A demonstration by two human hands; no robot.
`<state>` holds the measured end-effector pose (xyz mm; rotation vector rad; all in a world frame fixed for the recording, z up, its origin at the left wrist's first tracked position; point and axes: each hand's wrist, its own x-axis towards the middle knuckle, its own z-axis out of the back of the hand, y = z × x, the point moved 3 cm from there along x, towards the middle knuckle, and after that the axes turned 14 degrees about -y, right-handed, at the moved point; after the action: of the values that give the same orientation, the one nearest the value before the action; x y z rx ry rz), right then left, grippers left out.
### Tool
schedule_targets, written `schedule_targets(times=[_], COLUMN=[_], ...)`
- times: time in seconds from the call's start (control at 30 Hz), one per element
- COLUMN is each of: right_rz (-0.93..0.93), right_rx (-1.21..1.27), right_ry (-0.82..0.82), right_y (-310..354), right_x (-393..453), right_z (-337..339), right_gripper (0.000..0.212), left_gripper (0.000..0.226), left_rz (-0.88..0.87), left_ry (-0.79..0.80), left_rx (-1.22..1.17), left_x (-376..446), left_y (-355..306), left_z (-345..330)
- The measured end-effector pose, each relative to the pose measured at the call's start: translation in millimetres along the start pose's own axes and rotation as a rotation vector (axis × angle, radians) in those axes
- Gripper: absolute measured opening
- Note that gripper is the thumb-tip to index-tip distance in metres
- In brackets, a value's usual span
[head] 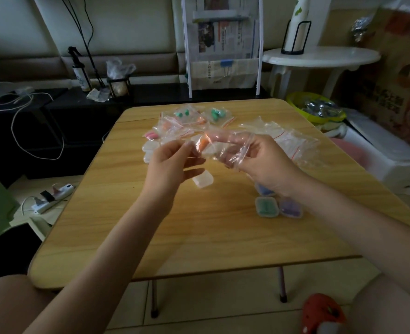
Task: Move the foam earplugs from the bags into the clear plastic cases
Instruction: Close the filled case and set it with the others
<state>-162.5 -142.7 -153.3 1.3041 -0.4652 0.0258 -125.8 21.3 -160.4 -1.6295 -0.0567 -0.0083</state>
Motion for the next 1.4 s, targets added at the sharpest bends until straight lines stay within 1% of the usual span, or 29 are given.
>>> schedule_targets(times=[0.07, 0.1, 0.2, 0.3, 0.37, 0.43, 0.53, 0.6, 0.67, 0.73, 0.8, 0.9, 0.97, 1.07, 1.13, 1.3, 1.33, 1.4], right_rz=[-0.002, -0.003, -0.010, -0.035, -0.030, -0.002, -0.019, -0.042, -0.061, -0.064, -0.053, -0.031, 0.039, 0.157, 0.149, 0.082, 0.084, 0.087], right_rx=[-0.004, 0.003, -0.021, -0.017, -0.006, 0.014, -0.027, -0.025, 0.027, 0.084, 0.115, 0.118, 0.093, 0.047, 0.022, -0.065, -0.089, -0.156], right_ry=[0.008, 0.014, 0.058, 0.076, 0.073, 0.054, 0.017, 0.038, 0.072, 0.077, 0.041, -0.022, -0.048, -0.052, -0.041, 0.023, 0.044, 0.082], right_y=[0, 1, 2, 4, 5, 6, 0, -4, -3, -1, 0, -1, 2, 8, 7, 6, 8, 9], right_x=[0, -1, -3, -5, -6, -7, -6, -7, -10, -13, -15, -15, -15, -16, -17, -14, -14, -12], right_z=[-1, -1, -2, -4, -5, -5, -4, -6, -8, -11, -14, -17, -17, -18, -18, -15, -14, -12], right_gripper=[0.058, 0.058, 0.050, 0.043, 0.039, 0.036, 0.029, 0.025, 0.019, 0.013, 0.010, 0.010, 0.011, 0.014, 0.019, 0.021, 0.019, 0.017], left_gripper=[0.014, 0.012, 0.006, 0.013, 0.013, 0.008, 0.010, 0.008, 0.007, 0.011, 0.009, 0.007, 0.005, 0.009, 0.013, 0.024, 0.025, 0.026], left_rz=[0.000, -0.011, -0.042, -0.069, -0.112, -0.191, -0.293, -0.358, -0.467, -0.494, -0.414, -0.248, -0.117, 0.078, 0.162, 0.278, 0.281, 0.216], left_ry=[0.015, 0.022, 0.081, 0.123, 0.104, 0.063, 0.031, 0.006, -0.026, -0.046, -0.044, -0.021, 0.001, 0.012, 0.012, -0.016, -0.024, -0.061], left_rx=[-0.056, -0.066, -0.052, -0.060, -0.030, 0.055, 0.159, 0.215, 0.303, 0.326, 0.265, 0.145, 0.052, -0.055, -0.107, -0.212, -0.216, -0.149], left_x=[-1, -2, -4, -6, -6, -7, -12, -16, -20, -22, -21, -20, -20, -18, -17, -14, -14, -14], left_y=[-3, -3, -4, -3, -3, -2, -2, -3, -7, -8, -7, -6, -6, -5, -2, 4, 5, 5], left_z=[0, 0, -2, -6, -7, -7, -10, -13, -14, -15, -14, -13, -14, -14, -13, -12, -12, -10])
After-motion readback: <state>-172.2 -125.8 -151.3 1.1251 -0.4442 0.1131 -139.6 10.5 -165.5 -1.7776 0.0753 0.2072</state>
